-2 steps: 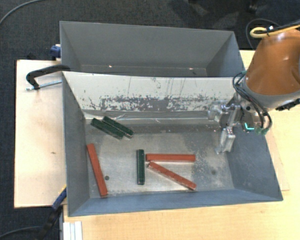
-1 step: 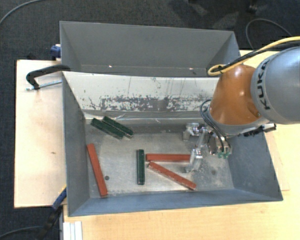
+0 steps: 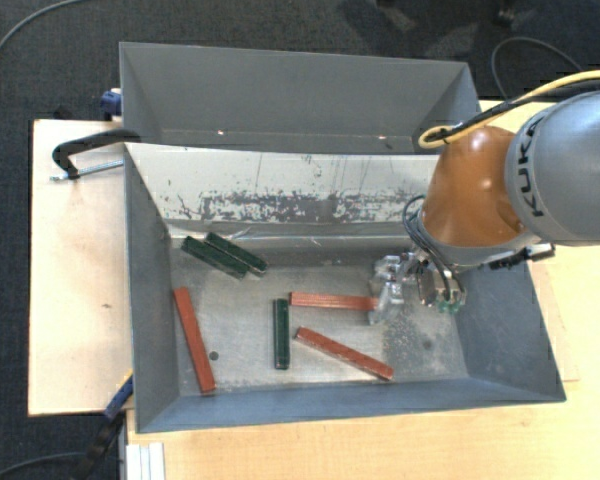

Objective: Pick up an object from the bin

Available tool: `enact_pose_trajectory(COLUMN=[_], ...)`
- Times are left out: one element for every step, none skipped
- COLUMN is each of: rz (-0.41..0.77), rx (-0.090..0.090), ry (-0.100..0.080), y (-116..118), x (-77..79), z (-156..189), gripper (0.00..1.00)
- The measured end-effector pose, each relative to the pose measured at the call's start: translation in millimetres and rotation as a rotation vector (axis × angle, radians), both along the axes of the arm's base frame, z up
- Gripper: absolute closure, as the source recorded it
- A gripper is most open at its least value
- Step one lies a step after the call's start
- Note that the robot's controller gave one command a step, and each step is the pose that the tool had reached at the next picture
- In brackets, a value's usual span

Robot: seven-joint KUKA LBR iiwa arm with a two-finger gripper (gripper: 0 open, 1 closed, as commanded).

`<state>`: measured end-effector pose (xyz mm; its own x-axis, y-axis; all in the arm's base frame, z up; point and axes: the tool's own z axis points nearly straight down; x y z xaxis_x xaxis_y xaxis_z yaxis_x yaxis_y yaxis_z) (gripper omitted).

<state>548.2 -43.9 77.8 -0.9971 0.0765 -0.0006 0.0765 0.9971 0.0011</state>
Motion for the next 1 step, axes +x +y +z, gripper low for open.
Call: enact_pose_trajectory(rz=[0.052], rx=[-0.003], ry=[-0.016], y=[-19.2], x=[13.7], z=[156.5], gripper=[1.0])
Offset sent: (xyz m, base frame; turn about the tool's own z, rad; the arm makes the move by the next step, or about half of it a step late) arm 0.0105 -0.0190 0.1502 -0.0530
